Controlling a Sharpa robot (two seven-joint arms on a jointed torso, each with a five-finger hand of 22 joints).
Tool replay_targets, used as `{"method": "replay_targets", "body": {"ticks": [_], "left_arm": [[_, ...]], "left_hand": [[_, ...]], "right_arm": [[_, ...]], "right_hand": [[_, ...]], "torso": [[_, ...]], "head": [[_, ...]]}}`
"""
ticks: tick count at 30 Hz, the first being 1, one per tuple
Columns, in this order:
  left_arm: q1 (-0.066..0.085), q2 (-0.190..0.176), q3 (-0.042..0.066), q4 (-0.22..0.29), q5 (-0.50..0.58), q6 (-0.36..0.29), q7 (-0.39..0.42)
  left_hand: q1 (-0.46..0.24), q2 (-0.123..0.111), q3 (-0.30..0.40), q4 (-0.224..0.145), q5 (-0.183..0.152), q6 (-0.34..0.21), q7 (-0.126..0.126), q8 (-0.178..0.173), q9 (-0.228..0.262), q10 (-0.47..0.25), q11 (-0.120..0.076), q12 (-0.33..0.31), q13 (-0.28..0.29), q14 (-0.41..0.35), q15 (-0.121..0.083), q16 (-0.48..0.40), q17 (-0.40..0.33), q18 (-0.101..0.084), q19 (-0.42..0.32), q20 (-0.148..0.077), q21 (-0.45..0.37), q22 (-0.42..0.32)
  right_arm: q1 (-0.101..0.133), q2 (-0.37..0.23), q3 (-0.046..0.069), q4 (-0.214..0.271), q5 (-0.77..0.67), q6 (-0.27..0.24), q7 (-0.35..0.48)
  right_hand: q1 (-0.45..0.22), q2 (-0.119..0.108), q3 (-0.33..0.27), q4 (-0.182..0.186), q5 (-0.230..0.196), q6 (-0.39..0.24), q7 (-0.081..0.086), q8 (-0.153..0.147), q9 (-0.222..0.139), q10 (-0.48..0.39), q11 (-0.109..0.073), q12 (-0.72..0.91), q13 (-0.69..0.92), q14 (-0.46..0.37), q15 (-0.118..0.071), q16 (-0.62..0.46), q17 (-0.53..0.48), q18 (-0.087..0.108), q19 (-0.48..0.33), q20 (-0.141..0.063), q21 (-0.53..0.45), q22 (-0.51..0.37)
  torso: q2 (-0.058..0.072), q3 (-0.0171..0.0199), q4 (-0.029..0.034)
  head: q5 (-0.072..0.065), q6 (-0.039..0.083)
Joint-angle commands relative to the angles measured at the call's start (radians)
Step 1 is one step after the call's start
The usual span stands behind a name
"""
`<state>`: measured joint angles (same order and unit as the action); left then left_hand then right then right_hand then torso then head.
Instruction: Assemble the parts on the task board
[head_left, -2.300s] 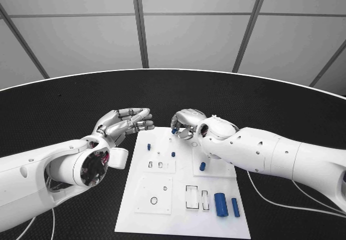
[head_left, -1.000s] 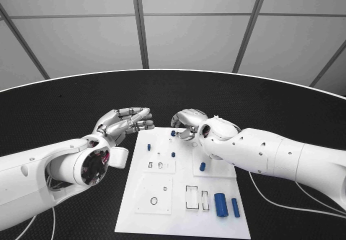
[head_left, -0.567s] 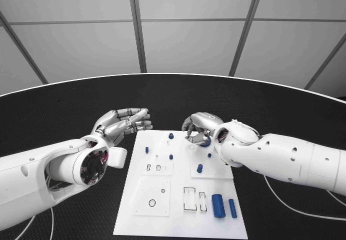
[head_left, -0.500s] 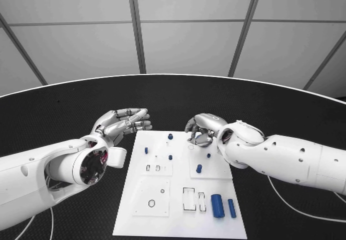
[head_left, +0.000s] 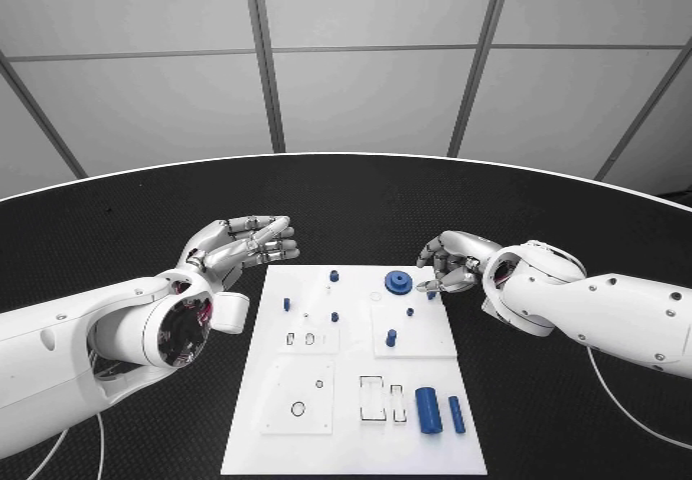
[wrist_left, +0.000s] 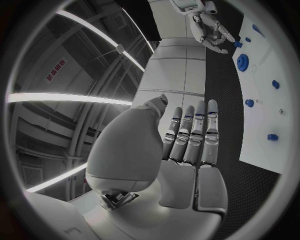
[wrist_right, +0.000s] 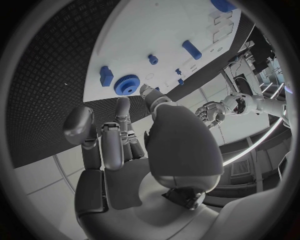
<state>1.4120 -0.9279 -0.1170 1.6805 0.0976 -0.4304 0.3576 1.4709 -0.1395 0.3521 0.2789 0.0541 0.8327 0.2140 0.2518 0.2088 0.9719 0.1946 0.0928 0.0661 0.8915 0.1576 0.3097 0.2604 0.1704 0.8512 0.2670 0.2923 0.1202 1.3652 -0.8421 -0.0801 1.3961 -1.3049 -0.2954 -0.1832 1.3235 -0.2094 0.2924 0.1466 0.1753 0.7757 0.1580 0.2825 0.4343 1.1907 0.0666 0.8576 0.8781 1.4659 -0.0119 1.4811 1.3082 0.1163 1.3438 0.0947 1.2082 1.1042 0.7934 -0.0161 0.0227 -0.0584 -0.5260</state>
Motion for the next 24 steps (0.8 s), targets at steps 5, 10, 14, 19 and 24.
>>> {"method": "replay_targets", "body": {"ticks": [5,10,14,19,24], "left_arm": [[0.0,-0.002,0.0,0.001,0.0,0.002,-0.001],[0.0,-0.003,0.0,0.004,0.0,0.002,-0.001],[0.0,-0.004,0.0,0.006,0.0,0.003,-0.002],[0.0,-0.005,0.0,0.009,0.0,0.004,-0.002],[0.0,-0.006,0.0,0.01,0.0,0.003,-0.002]], "left_hand": [[-0.004,-0.008,0.0,0.002,-0.004,-0.002,0.035,-0.004,-0.001,0.001,0.004,-0.005,0.0,-0.009,0.001,-0.003,0.001,0.012,0.001,0.005,0.001,-0.001],[-0.004,-0.008,0.0,0.002,-0.004,-0.002,0.035,-0.004,-0.001,0.001,0.004,-0.005,0.0,-0.009,0.001,-0.003,0.001,0.012,0.001,0.005,0.001,-0.001],[-0.003,-0.008,0.001,0.001,-0.004,-0.002,0.034,-0.004,-0.001,0.002,0.004,-0.006,0.0,-0.009,0.001,-0.004,0.002,0.012,0.001,0.005,0.001,-0.002],[-0.003,-0.008,0.001,0.001,-0.004,-0.002,0.034,-0.004,-0.001,0.002,0.004,-0.006,0.0,-0.009,0.001,-0.004,0.002,0.012,0.001,0.005,0.001,-0.002],[-0.003,-0.008,0.001,0.001,-0.004,-0.002,0.034,-0.004,-0.001,0.002,0.004,-0.006,0.0,-0.009,0.001,-0.004,0.002,0.012,0.001,0.005,0.001,-0.002]], "right_arm": [[0.0,0.021,0.0,-0.038,0.007,-0.007,-0.005],[0.0,0.045,0.0,-0.064,0.008,-0.005,-0.003],[0.0,0.068,0.0,-0.082,0.008,0.002,0.001],[0.0,0.088,0.0,-0.096,0.009,0.012,0.006],[0.0,0.108,0.0,-0.112,0.009,0.022,0.009]], "right_hand": [[0.034,0.005,-0.014,0.037,0.012,-0.021,0.003,0.018,0.008,0.043,0.006,0.164,0.153,0.075,0.008,0.025,0.111,-0.022,0.02,0.004,0.024,0.037],[0.046,0.007,-0.013,0.05,0.016,-0.029,0.005,0.027,0.011,0.073,0.008,0.241,0.223,0.08,0.01,0.038,0.139,-0.026,0.03,0.006,0.041,0.061],[0.05,0.007,-0.013,0.059,0.018,-0.033,0.007,0.033,0.012,0.101,0.01,0.303,0.28,0.084,0.012,0.047,0.158,-0.029,0.036,0.008,0.051,0.076],[0.055,0.007,-0.013,0.065,0.018,-0.036,0.008,0.038,0.013,0.121,0.012,0.351,0.324,0.086,0.014,0.054,0.171,-0.031,0.041,0.01,0.06,0.09],[0.057,0.007,-0.012,0.069,0.018,-0.037,0.009,0.041,0.013,0.13,0.013,0.375,0.346,0.088,0.015,0.058,0.181,-0.033,0.044,0.011,0.066,0.099]], "torso": [[0.003,-0.0012,0.0011],[0.002,-0.002,0.0002],[0.003,-0.0016,0.0013],[0.006,-0.0014,0.0028],[0.004,-0.0015,0.0003]], "head": [[0.001,-0.004],[0.001,-0.008],[0.003,-0.011],[0.001,-0.011],[0.002,-0.015]]}}
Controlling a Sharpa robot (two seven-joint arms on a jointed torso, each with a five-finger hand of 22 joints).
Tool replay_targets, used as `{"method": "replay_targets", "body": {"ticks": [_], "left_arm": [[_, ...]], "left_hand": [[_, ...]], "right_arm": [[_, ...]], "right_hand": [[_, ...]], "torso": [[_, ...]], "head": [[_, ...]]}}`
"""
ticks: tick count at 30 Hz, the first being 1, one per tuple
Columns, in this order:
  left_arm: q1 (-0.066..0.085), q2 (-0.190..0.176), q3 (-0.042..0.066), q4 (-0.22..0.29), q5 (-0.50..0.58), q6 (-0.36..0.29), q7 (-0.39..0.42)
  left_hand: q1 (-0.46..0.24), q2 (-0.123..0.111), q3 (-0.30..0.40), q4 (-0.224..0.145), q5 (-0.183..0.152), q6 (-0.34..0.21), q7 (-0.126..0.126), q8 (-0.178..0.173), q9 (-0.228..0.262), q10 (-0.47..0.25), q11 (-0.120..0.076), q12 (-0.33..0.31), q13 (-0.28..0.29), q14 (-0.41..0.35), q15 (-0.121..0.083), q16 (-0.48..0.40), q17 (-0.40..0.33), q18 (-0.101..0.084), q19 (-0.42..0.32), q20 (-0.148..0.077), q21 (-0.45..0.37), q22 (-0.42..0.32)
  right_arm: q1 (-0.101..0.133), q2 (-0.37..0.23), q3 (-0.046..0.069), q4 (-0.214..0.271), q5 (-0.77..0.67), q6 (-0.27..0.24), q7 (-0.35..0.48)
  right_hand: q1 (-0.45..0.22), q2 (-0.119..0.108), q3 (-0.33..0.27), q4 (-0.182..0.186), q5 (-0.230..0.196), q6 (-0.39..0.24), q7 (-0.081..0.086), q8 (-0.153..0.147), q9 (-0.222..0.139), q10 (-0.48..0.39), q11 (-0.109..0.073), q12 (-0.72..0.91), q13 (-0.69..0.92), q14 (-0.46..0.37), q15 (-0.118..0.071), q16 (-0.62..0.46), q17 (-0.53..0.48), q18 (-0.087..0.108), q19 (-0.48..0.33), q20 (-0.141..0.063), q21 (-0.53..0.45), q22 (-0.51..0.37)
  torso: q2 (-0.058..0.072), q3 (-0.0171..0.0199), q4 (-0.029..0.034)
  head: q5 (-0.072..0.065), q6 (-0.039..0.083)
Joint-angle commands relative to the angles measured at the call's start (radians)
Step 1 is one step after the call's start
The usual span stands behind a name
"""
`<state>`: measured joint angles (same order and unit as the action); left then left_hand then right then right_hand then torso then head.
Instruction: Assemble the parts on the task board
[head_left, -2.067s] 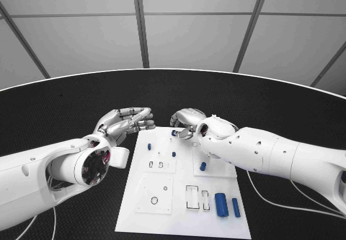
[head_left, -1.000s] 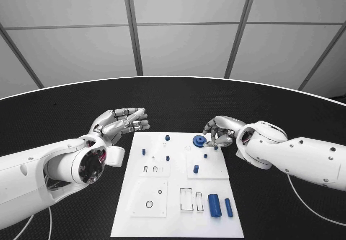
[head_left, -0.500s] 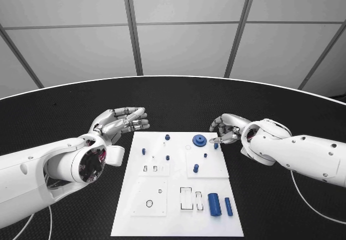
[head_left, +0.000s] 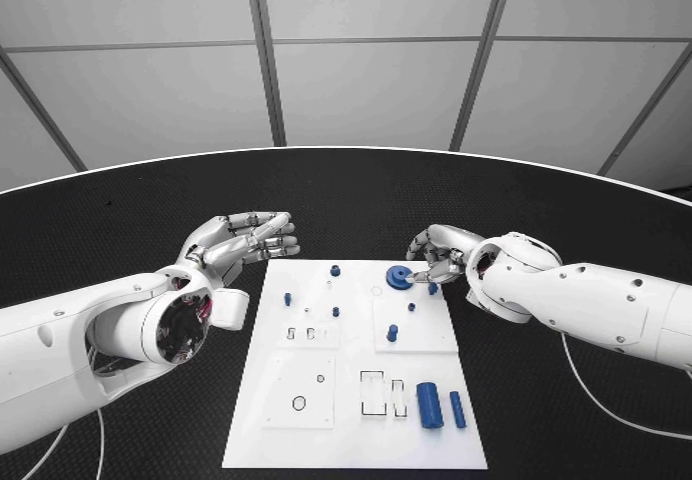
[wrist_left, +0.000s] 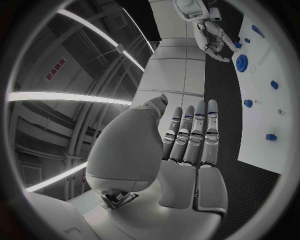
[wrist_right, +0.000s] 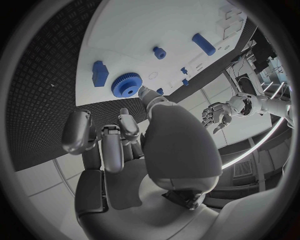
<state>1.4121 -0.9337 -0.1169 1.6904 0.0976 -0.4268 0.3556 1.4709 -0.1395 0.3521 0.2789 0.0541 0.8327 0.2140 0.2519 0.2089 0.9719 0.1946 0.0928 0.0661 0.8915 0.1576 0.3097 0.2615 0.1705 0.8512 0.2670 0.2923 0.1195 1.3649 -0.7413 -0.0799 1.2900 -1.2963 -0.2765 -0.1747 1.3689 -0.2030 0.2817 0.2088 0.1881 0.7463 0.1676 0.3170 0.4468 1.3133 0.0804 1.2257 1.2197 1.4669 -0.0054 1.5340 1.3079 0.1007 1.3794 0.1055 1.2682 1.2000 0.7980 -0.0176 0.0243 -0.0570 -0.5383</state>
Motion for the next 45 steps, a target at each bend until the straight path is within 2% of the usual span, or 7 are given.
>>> {"method": "replay_targets", "body": {"ticks": [1,16,21,28,45], "left_arm": [[0.0,0.0,0.0,0.001,0.0,0.0,0.0],[0.0,-0.001,0.0,0.005,0.0,0.0,0.0],[0.0,-0.002,0.0,0.006,0.0,-0.001,0.0],[0.0,-0.003,0.0,0.008,0.0,-0.001,0.0],[0.0,-0.005,0.0,0.01,0.0,0.0,-0.001]], "left_hand": [[-0.003,-0.008,0.001,0.001,-0.004,-0.002,0.034,-0.004,-0.001,0.002,0.004,-0.006,0.0,-0.009,0.001,-0.004,0.001,0.012,0.001,0.005,0.001,-0.001],[-0.003,-0.008,0.001,0.001,-0.004,-0.002,0.034,-0.004,-0.001,0.002,0.004,-0.006,0.0,-0.009,0.001,-0.004,0.001,0.012,0.001,0.005,0.001,-0.001],[-0.003,-0.008,0.0,0.001,-0.004,-0.002,0.034,-0.004,-0.002,0.003,0.004,-0.007,0.0,-0.009,0.001,-0.004,0.002,0.012,0.001,0.006,0.001,-0.001],[-0.003,-0.008,0.0,0.001,-0.004,-0.002,0.034,-0.004,-0.002,0.003,0.004,-0.007,0.0,-0.009,0.001,-0.004,0.002,0.012,0.001,0.006,0.001,-0.001],[-0.002,-0.008,0.0,0.001,-0.004,-0.002,0.035,-0.004,-0.002,0.003,0.004,-0.009,0.0,-0.009,0.001,-0.005,0.002,0.012,0.0,0.006,0.001,-0.002]], "right_arm": [[0.0,0.011,0.0,-0.01,0.0,0.003,0.001],[0.0,0.056,-0.001,-0.055,0.0,0.024,0.004],[0.0,0.065,-0.001,-0.066,0.0,0.035,0.004],[-0.001,0.074,-0.002,-0.082,0.0,0.038,0.006],[-0.001,0.085,-0.004,-0.096,0.0,0.065,0.007]], "right_hand": [[0.012,0.0,-0.001,0.007,0.006,-0.008,0.0,0.006,0.001,0.007,-0.001,0.007,0.004,0.087,0.009,0.005,0.181,-0.017,0.008,0.0,0.006,0.003],[0.02,0.006,0.008,0.008,0.008,-0.008,0.001,0.01,0.001,0.019,0.0,0.035,0.03,0.089,0.01,0.01,0.193,-0.02,0.013,0.002,0.016,0.017],[0.021,0.007,0.01,0.007,0.009,-0.007,0.001,0.011,0.001,0.024,0.001,0.044,0.038,0.09,0.011,0.011,0.195,-0.02,0.014,0.002,0.017,0.018],[0.023,0.008,0.013,0.006,0.01,-0.007,0.002,0.012,0.001,0.022,0.001,0.046,0.039,0.09,0.011,0.012,0.197,-0.019,0.013,0.002,0.016,0.018],[0.028,0.009,0.021,0.003,0.013,-0.005,0.002,0.015,0.001,0.024,0.001,0.054,0.047,0.09,0.011,0.013,0.198,-0.02,0.013,0.003,0.018,0.02]], "torso": [[-0.001,0.0004,-0.0009],[0.001,0.0018,0.0014],[0.0,0.0011,-0.0001],[0.0,0.0019,-0.0008],[-0.001,0.0029,-0.0018]], "head": [[0.001,-0.004],[0.004,-0.007],[0.007,-0.012],[0.009,-0.014],[0.014,-0.022]]}}
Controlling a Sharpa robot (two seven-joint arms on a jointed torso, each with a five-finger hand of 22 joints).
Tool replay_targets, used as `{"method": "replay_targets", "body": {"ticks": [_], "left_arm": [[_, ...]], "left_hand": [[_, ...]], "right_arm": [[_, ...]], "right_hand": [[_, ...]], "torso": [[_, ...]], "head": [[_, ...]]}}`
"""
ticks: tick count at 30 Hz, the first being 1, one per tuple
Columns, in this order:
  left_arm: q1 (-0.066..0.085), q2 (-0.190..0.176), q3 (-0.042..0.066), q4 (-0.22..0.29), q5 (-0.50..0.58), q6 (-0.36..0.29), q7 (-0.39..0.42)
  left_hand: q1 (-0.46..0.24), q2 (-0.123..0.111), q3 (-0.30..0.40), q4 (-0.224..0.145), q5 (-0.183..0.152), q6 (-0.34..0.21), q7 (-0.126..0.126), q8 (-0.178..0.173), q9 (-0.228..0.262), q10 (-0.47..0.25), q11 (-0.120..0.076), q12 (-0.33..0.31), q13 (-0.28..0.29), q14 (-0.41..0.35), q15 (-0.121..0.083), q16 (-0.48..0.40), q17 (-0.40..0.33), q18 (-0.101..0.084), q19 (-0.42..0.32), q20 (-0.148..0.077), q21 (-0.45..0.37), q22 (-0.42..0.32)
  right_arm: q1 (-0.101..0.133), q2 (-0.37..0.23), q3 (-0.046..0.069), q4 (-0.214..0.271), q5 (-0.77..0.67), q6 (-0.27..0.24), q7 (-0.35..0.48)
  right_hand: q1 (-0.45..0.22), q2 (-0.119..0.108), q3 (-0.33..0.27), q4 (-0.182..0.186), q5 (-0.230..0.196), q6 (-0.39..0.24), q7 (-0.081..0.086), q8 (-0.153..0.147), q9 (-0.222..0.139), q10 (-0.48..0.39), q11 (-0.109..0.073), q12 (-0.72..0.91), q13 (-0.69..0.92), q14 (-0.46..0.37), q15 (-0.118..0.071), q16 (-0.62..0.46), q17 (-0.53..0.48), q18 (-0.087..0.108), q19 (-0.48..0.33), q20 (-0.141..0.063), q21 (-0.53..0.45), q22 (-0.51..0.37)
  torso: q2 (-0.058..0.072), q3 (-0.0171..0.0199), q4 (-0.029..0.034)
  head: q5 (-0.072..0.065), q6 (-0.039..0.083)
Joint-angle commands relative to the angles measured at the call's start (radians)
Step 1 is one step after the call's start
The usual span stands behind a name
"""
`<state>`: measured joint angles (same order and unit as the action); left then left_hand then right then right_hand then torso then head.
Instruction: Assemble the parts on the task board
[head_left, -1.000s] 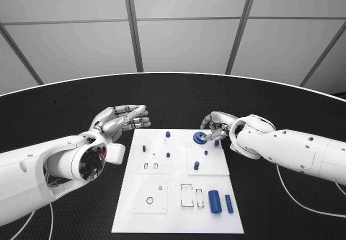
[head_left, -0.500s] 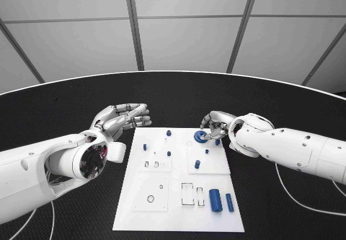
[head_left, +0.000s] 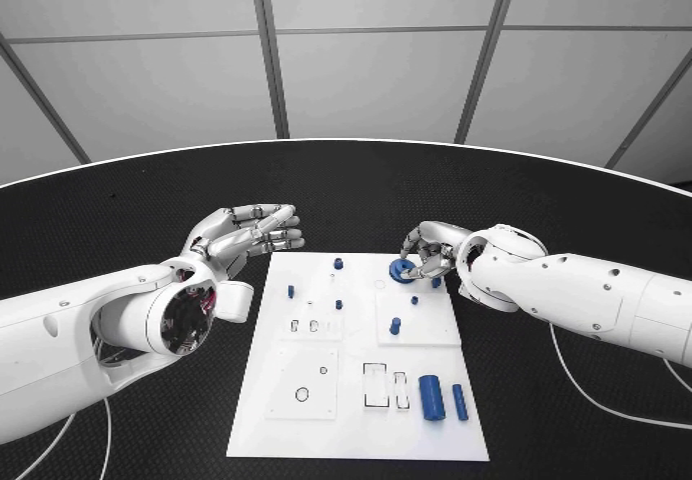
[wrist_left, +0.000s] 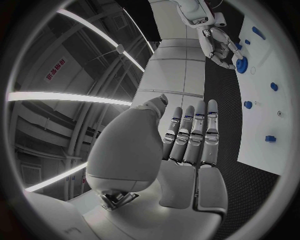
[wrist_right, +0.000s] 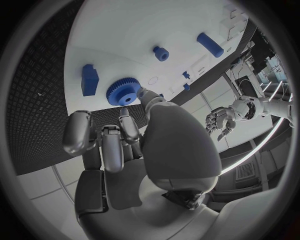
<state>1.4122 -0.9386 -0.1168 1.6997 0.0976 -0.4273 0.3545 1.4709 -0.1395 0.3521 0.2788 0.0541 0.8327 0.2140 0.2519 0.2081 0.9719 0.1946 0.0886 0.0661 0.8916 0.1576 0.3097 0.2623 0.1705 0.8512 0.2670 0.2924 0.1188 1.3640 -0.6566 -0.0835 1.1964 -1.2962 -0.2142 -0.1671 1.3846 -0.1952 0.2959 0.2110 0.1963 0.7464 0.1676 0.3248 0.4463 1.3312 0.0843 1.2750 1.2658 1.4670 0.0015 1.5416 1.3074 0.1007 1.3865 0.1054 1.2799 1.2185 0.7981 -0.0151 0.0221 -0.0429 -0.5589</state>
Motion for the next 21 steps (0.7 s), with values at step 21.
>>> {"method": "replay_targets", "body": {"ticks": [21], "left_arm": [[0.0,-0.002,0.0,0.002,0.0,0.0,0.0]], "left_hand": [[-0.002,-0.008,0.0,0.001,-0.004,-0.002,0.035,-0.004,-0.001,0.003,0.004,-0.005,0.0,-0.009,0.001,-0.005,0.002,0.012,0.0,0.006,0.001,-0.001]], "right_arm": [[0.0,0.008,-0.003,-0.02,0.0,0.023,0.0]], "right_hand": [[0.016,0.008,0.031,-0.004,0.013,0.01,0.002,0.015,0.002,0.016,-0.003,0.026,0.02,0.09,0.005,0.006,0.201,-0.02,0.007,0.004,0.01,0.009]], "torso": [[0.001,0.0008,-0.0003]], "head": [[0.003,-0.009]]}}
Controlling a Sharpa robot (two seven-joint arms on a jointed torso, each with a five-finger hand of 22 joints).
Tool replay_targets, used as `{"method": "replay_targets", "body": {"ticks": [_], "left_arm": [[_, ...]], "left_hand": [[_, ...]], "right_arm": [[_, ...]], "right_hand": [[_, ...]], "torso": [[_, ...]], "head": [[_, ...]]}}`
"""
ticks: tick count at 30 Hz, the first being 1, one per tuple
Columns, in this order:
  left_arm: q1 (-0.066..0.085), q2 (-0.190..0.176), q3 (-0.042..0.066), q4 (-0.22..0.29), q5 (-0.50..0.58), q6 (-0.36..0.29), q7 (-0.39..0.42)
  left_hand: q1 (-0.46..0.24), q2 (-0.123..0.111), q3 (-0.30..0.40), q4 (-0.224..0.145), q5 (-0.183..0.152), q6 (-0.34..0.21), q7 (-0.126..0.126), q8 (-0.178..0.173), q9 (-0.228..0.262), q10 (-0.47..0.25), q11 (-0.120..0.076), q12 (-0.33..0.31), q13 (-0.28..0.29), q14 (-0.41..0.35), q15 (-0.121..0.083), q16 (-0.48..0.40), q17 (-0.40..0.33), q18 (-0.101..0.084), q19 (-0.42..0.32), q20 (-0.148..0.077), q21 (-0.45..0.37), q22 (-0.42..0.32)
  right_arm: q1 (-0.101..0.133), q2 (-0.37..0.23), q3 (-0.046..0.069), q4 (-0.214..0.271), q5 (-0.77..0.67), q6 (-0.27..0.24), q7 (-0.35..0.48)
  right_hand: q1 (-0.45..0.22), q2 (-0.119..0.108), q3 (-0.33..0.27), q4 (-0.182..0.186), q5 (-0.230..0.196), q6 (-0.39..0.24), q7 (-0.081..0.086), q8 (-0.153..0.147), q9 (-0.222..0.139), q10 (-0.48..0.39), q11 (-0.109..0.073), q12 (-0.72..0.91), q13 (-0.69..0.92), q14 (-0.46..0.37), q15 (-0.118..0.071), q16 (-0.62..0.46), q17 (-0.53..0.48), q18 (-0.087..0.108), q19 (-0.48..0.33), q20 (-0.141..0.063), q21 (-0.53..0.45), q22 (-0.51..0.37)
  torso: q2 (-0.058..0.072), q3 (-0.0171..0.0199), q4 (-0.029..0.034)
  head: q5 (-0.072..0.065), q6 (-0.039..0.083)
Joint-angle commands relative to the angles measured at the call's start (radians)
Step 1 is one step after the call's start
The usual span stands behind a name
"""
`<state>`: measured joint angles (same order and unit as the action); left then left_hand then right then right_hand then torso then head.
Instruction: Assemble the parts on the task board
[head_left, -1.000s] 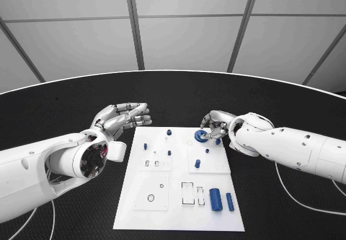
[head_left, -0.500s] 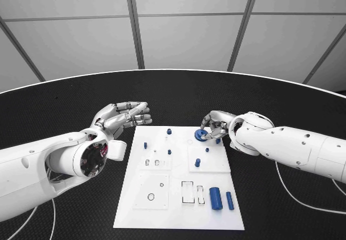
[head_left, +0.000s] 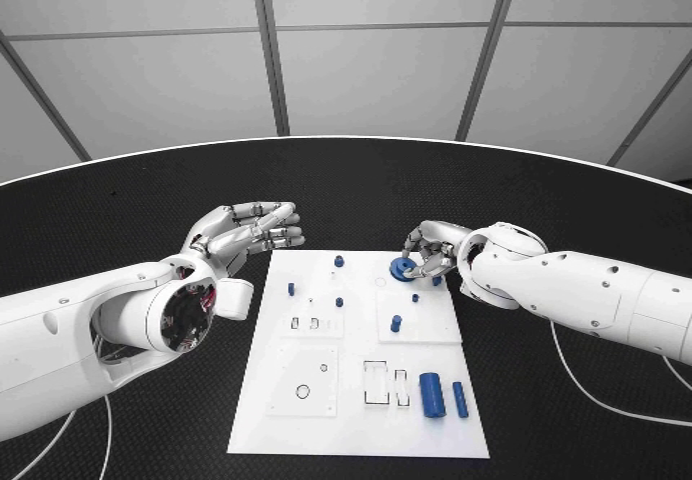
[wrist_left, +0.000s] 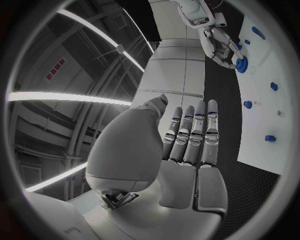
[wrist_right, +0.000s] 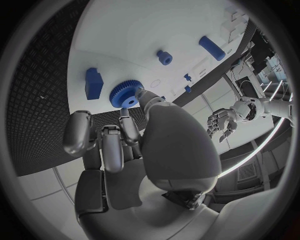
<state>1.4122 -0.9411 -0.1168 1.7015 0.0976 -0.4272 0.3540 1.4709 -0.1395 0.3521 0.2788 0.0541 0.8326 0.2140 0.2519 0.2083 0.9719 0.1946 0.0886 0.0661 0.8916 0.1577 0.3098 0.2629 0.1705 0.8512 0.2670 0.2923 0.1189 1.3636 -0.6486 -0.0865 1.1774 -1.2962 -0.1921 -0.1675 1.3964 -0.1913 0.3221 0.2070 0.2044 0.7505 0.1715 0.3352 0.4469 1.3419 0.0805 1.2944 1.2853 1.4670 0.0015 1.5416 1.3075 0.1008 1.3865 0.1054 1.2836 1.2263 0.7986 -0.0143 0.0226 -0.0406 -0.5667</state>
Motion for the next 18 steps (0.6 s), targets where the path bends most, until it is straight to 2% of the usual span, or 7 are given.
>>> {"method": "replay_targets", "body": {"ticks": [1,18], "left_arm": [[0.0,0.0,0.0,0.0,0.0,0.0,0.0],[0.0,0.002,0.0,-0.001,0.0,0.001,-0.001]], "left_hand": [[-0.002,-0.008,0.0,0.001,-0.004,-0.002,0.035,-0.004,-0.001,0.003,0.004,-0.005,0.0,-0.009,0.001,-0.005,0.001,0.012,0.0,0.006,0.001,-0.001],[-0.002,-0.009,0.0,0.001,-0.004,-0.002,0.035,-0.005,-0.002,0.003,0.004,-0.006,0.0,-0.01,0.001,-0.006,0.002,0.012,0.0,0.006,0.001,-0.002]], "right_arm": [[0.0,0.001,0.0,-0.001,0.0,0.002,0.0],[-0.001,0.008,-0.006,-0.008,-0.015,0.022,-0.008]], "right_hand": [[0.004,0.004,0.006,0.0,0.005,0.007,-0.002,0.005,0.001,0.007,0.001,0.009,0.003,0.091,0.005,0.006,0.201,-0.021,0.007,0.004,0.007,0.002],[0.009,0.005,0.035,-0.011,0.01,0.025,-0.003,0.009,-0.002,0.01,0.0,0.019,0.011,0.092,0.004,0.009,0.208,-0.022,0.009,0.003,0.011,0.01]], "torso": [[0.001,0.0001,-0.001],[0.0,0.0006,-0.0005]], "head": [[0.001,-0.002],[-0.001,-0.01]]}}
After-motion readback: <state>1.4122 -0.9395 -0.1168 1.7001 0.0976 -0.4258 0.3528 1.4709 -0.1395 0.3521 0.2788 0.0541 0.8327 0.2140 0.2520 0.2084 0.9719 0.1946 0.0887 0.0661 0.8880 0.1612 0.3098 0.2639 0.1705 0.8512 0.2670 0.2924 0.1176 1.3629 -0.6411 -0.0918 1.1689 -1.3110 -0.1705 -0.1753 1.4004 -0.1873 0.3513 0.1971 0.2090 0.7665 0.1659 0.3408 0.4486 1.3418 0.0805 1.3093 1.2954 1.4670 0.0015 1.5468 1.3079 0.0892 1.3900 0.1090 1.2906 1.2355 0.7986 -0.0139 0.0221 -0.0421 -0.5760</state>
